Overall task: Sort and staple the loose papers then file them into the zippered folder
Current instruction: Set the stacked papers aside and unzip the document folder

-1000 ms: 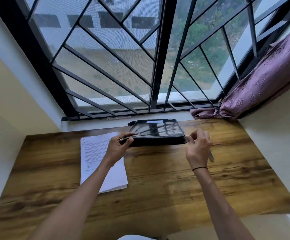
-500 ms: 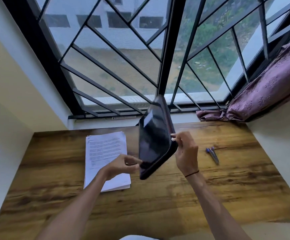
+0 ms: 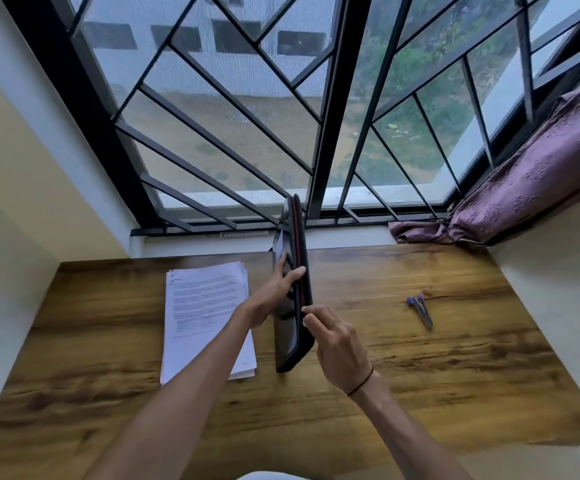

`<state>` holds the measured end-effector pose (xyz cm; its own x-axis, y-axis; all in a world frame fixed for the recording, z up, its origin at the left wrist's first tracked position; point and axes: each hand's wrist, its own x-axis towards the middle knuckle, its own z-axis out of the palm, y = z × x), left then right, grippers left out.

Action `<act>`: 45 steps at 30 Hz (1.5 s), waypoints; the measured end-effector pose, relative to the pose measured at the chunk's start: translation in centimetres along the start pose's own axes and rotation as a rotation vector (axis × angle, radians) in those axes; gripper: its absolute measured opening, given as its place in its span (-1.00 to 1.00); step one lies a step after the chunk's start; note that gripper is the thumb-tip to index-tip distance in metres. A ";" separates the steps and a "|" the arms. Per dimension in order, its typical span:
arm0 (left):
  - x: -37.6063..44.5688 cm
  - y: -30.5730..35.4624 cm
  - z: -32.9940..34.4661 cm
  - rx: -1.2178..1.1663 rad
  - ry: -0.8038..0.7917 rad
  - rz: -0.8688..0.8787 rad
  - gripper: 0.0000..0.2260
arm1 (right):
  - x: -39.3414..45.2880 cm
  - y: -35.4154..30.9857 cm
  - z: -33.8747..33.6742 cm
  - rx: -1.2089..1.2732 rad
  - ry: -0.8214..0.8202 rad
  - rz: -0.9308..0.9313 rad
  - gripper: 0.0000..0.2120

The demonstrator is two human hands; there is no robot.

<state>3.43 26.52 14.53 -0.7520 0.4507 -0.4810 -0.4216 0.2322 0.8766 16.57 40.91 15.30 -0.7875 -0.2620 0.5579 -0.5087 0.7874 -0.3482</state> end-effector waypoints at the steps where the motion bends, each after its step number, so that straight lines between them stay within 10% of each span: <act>1: 0.1 -0.2 0.0 0.006 -0.010 -0.004 -0.24 | 0.0 -0.1 0.0 -0.008 0.006 0.002 -0.65; 19: -1.7 -1.5 -0.3 0.082 -0.155 -0.057 -0.17 | 13.6 8.2 3.8 0.054 0.084 0.550 -0.72; 28: -2.8 -2.2 -1.4 0.127 -0.118 -0.146 -0.26 | 15.8 9.6 3.7 0.094 0.012 0.479 -0.69; 34: 0.7 2.2 -2.7 0.296 0.169 0.073 0.14 | 15.5 8.3 5.1 0.099 -0.015 0.421 -0.69; 45: 4.3 3.6 -1.2 0.244 0.293 0.105 -0.56 | 18.7 9.7 6.1 0.038 -0.080 0.456 -0.76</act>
<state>-1.98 28.24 15.56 -0.9122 0.2262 -0.3418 -0.2284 0.4118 0.8822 -5.20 40.27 17.72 -0.9575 0.0629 0.2814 -0.1151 0.8114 -0.5730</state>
